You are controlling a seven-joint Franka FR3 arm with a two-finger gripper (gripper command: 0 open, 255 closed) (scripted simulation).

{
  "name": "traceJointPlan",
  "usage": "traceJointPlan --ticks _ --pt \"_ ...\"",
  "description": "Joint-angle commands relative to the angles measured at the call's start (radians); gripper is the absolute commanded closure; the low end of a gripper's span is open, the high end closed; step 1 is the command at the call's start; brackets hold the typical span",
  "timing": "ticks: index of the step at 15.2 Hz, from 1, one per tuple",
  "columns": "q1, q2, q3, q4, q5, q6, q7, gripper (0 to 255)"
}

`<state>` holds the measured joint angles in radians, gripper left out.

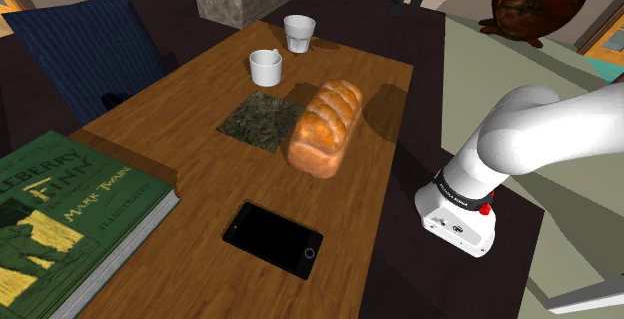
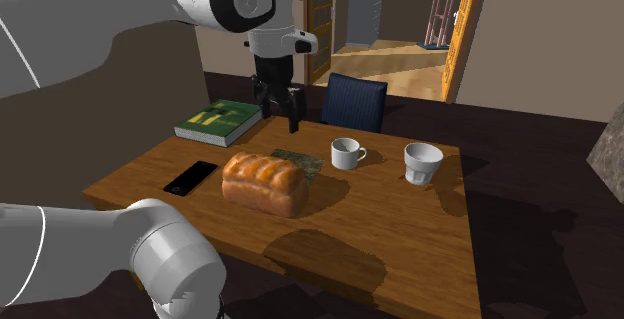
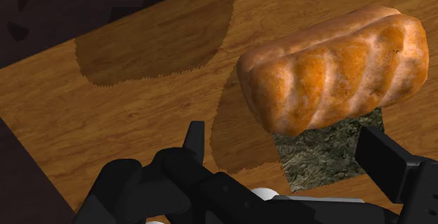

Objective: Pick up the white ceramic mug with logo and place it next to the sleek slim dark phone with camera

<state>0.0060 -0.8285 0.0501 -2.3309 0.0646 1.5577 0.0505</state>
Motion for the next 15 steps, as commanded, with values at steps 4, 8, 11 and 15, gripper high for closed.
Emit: traceJointPlan --ticks 4,8,11,15 --pt "0.0 0.088 0.029 -0.001 0.008 0.089 0.025 0" --pt "-0.003 0.217 0.066 0.016 0.012 0.201 0.061 0" --pt "-0.007 0.322 0.093 0.044 0.007 0.277 0.089 0" --pt "-0.012 0.468 0.126 0.101 -0.01 0.365 0.132 0"
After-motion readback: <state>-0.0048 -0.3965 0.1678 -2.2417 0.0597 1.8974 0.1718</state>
